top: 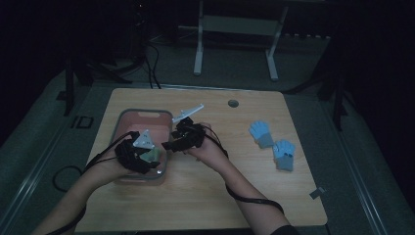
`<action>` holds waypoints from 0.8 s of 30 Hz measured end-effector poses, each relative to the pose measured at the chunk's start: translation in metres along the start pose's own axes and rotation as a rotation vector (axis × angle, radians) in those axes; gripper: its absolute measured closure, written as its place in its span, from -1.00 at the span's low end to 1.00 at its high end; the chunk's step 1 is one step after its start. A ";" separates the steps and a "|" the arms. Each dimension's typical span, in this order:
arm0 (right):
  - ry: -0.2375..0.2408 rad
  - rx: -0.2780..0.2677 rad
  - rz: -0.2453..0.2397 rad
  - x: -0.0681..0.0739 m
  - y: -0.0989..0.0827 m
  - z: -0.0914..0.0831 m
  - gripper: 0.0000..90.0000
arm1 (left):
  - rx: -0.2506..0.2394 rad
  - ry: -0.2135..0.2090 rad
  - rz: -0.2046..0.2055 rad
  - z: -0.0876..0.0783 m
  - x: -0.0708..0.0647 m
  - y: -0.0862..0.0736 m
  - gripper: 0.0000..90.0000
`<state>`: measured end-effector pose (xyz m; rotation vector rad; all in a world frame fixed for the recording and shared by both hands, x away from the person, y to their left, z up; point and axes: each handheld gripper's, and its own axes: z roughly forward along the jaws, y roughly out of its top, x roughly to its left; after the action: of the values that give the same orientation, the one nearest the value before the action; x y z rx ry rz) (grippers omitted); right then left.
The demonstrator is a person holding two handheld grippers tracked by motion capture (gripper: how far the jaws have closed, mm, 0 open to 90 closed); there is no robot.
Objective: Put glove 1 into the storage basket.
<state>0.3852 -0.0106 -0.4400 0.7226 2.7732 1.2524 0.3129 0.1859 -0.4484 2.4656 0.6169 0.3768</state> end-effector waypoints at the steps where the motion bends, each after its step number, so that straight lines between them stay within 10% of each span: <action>1: -0.004 0.000 0.000 -0.001 -0.002 -0.003 -0.09 | 0.000 0.001 0.002 0.000 -0.002 0.002 -0.13; 24: -0.061 0.020 0.031 -0.027 -0.059 -0.058 -0.34 | -0.037 -0.025 0.071 0.026 -0.035 0.049 -0.20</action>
<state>0.3741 -0.0962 -0.4474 0.7949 2.7405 1.1880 0.3103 0.1208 -0.4446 2.4585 0.5085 0.3817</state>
